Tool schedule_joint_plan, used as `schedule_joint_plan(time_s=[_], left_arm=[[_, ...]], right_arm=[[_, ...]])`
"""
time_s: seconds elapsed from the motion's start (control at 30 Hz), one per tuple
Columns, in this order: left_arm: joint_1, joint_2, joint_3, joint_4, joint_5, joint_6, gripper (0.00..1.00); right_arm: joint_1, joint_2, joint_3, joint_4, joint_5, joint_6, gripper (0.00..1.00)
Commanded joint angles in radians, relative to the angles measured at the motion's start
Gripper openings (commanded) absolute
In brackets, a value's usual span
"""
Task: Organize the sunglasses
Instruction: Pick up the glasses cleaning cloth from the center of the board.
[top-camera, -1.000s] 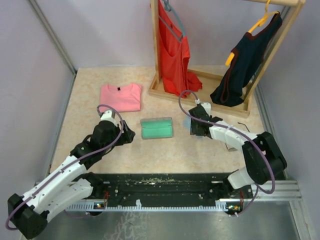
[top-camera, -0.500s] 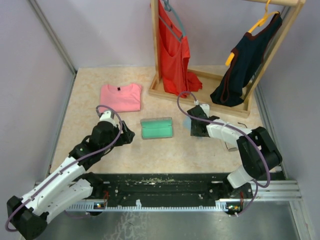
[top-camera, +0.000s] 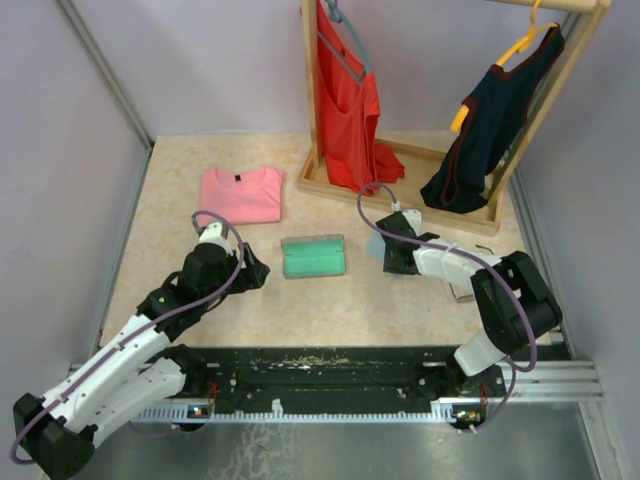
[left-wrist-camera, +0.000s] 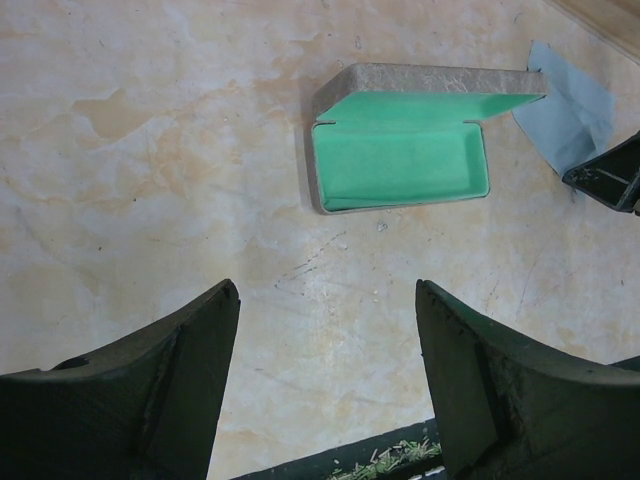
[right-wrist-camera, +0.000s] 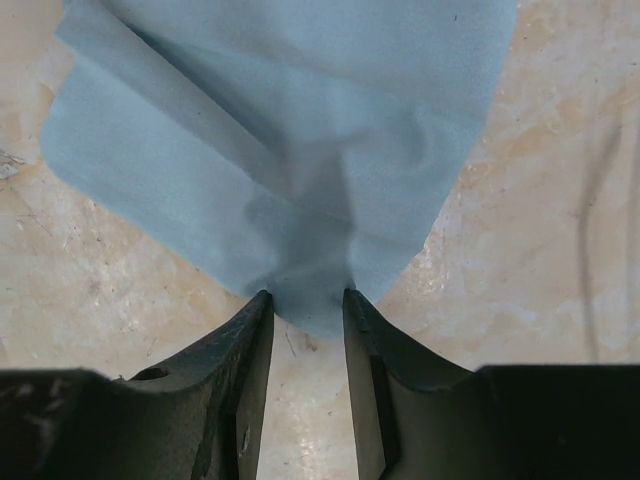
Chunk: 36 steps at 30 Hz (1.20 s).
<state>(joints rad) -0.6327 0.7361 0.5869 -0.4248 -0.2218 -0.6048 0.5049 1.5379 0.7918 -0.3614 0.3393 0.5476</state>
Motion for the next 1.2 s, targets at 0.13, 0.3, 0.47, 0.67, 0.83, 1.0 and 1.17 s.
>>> schedule_joint_plan(time_s=[0.13,0.3,0.47,0.67,0.83,1.0,1.17], left_arm=[[0.004,-0.021,0.000,-0.008,0.004,-0.004,0.77],[0.004,-0.022,-0.002,-0.008,0.003,-0.006,0.77],[0.004,-0.023,-0.005,-0.004,0.010,-0.010,0.77],[0.004,-0.020,-0.025,0.015,0.045,-0.034,0.79],[0.005,-0.023,-0.035,0.050,0.089,-0.059,0.84],[0.006,-0.034,-0.035,0.060,0.092,-0.066,0.86],[0.007,-0.036,-0.047,0.066,0.117,-0.066,0.87]], right_arm=[[-0.030,0.005,-0.065,0.022,-0.010,0.022,0.29],[-0.032,-0.004,-0.070,0.023,-0.006,0.016,0.16],[-0.032,-0.067,-0.068,0.005,0.008,-0.011,0.04],[-0.026,-0.190,-0.058,-0.060,-0.001,-0.050,0.00],[0.004,-0.315,-0.019,-0.149,-0.009,-0.093,0.00],[0.069,-0.399,0.055,-0.248,-0.023,-0.139,0.00],[0.140,-0.411,0.114,-0.327,-0.040,-0.138,0.00]])
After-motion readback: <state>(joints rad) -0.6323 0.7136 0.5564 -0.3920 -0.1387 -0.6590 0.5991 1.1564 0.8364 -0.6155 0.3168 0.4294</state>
